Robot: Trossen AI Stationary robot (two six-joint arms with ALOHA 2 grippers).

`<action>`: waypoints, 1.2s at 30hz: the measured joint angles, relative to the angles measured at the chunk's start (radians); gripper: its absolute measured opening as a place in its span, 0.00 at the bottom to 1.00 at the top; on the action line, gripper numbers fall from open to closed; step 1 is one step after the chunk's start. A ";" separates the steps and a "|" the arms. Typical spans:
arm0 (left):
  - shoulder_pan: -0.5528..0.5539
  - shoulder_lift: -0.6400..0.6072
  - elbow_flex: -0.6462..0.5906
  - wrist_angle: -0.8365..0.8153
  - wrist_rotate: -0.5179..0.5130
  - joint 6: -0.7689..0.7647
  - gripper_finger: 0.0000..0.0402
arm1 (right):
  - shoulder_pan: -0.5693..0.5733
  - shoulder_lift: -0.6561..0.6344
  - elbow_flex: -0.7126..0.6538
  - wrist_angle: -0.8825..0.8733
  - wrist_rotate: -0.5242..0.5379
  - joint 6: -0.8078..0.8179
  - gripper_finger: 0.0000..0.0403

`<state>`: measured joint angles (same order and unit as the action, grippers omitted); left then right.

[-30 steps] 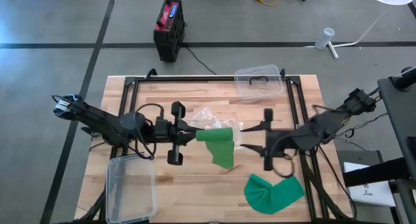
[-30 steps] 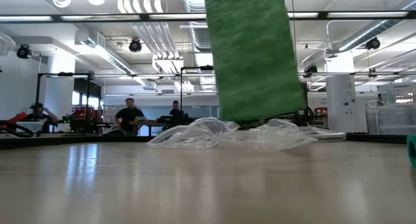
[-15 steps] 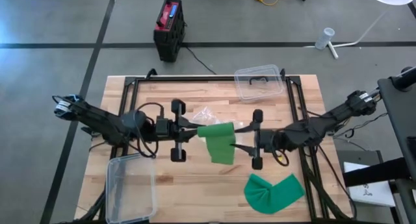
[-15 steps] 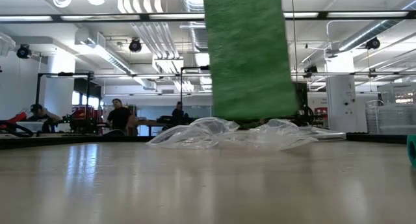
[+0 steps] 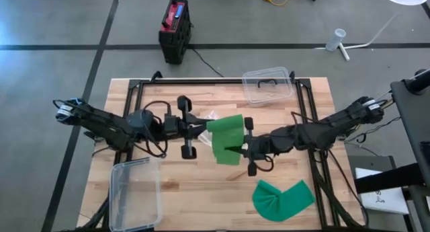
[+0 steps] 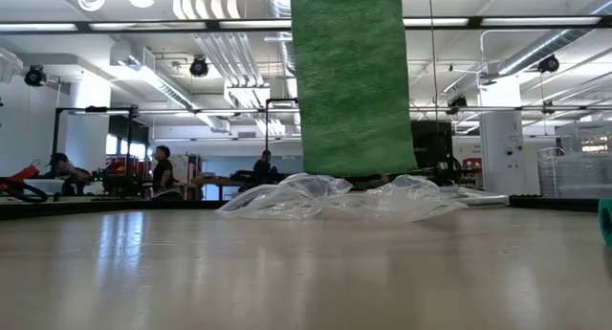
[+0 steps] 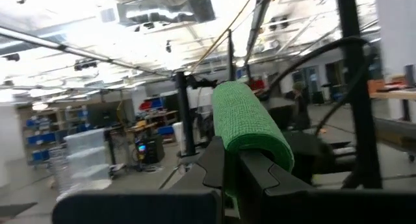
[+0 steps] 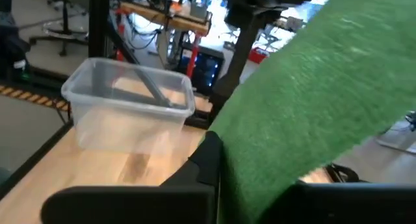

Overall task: Roll bandage
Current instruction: Roll the green bandage

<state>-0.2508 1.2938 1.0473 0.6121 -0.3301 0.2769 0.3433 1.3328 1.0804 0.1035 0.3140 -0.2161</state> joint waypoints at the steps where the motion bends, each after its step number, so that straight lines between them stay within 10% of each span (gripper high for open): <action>1: 0.001 0.000 0.000 -0.001 -0.017 0.011 0.01 | 0.002 0.002 0.009 -0.022 -0.003 -0.002 0.02; 10: 0.039 -0.004 0.000 -0.036 -0.106 0.145 0.01 | 0.068 -0.006 0.122 -0.282 -0.092 -0.003 0.00; 36: 0.074 0.145 -0.013 -0.228 -0.186 0.185 0.00 | -0.031 -0.055 0.325 -0.284 -0.235 0.283 0.00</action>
<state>-0.1768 1.4386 1.0340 0.3843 -0.5160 0.4621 0.3120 1.2779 1.4052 -0.1805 0.0785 0.0669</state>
